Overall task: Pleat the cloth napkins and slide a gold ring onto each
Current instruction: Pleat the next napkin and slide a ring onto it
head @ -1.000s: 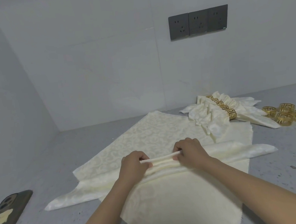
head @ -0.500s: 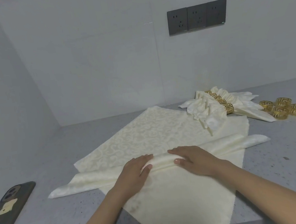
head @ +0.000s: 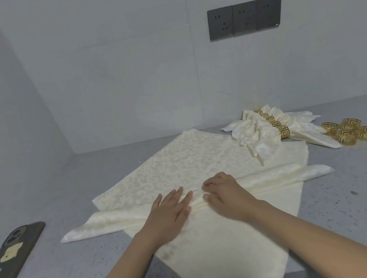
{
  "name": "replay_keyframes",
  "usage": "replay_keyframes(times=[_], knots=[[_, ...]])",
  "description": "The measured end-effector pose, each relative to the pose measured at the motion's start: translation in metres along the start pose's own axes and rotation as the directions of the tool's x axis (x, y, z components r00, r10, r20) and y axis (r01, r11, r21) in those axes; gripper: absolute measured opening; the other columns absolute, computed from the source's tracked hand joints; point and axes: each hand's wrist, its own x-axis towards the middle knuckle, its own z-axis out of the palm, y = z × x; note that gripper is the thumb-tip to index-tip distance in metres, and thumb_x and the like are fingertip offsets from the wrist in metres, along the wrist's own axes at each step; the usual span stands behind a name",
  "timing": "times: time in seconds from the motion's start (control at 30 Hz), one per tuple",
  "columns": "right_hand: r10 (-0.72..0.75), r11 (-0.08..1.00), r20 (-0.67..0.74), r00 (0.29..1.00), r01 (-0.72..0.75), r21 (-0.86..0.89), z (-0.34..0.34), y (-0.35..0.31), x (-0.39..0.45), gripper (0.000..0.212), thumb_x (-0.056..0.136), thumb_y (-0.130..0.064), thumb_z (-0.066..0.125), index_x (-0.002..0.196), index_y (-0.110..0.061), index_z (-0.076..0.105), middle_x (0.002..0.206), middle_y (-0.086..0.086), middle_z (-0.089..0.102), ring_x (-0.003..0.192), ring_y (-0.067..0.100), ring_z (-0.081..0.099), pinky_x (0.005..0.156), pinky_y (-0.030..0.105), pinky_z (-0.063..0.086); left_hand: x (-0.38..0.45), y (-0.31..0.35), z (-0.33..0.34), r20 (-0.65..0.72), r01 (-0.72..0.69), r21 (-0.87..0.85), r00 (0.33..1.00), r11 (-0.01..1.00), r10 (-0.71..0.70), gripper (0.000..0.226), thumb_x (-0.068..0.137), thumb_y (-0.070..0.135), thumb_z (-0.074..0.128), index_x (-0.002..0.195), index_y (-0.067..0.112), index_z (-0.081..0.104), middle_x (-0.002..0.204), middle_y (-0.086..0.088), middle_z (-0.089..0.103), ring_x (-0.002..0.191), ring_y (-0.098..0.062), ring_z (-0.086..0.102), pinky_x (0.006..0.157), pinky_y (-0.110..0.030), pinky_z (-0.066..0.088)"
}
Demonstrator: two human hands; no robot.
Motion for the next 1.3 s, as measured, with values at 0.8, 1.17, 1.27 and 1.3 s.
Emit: replay_keyframes(times=[0.8,1.17,1.27,1.3], knots=[[0.389,0.888,0.088,0.917,-0.399,0.23,0.019,-0.046,0.037,0.029,0.07,-0.052,0.072,0.098,-0.047,0.069,0.103,-0.018,0.068,0.11,0.01,0.052,0.093,0.023,0.04,0.024,-0.037,-0.049,0.062,0.38,-0.038,0.924,0.924,-0.377,0.045,0.075,0.06,0.067,0.093,0.023,0.049,0.093,0.01,0.052,0.087,-0.012,0.049,0.07,-0.025,0.036],[0.342,0.932,0.22,0.914,-0.36,0.048,0.013,-0.046,0.043,0.036,0.079,-0.057,0.062,0.115,-0.052,0.059,0.124,-0.01,0.058,0.119,0.02,0.044,0.094,0.028,0.037,0.021,-0.002,-0.053,-0.001,0.351,-0.142,0.935,0.925,-0.355,0.025,0.078,0.029,0.07,0.096,0.015,0.059,0.093,0.004,0.055,0.086,-0.019,0.056,0.064,-0.024,0.037],[0.308,0.939,0.251,0.918,-0.336,0.076,0.014,-0.042,0.044,0.034,0.081,-0.054,0.06,0.115,-0.051,0.061,0.096,-0.014,0.063,0.105,0.016,0.049,0.087,0.027,0.04,0.019,0.009,-0.055,0.13,0.384,-0.355,0.923,0.853,-0.361,0.036,0.078,0.027,0.064,0.057,0.018,0.037,0.056,0.004,0.033,0.053,-0.017,0.032,0.05,-0.026,0.023],[0.281,0.942,0.259,0.924,-0.317,0.108,0.014,-0.04,0.043,0.031,0.084,-0.05,0.06,0.115,-0.048,0.062,0.077,-0.016,0.056,0.092,0.012,0.049,0.08,0.025,0.039,0.019,0.01,-0.058,0.172,0.418,-0.372,0.909,0.829,-0.381,0.038,0.08,0.029,0.061,0.056,0.017,0.035,0.053,0.004,0.031,0.051,-0.016,0.029,0.05,-0.026,0.022]])
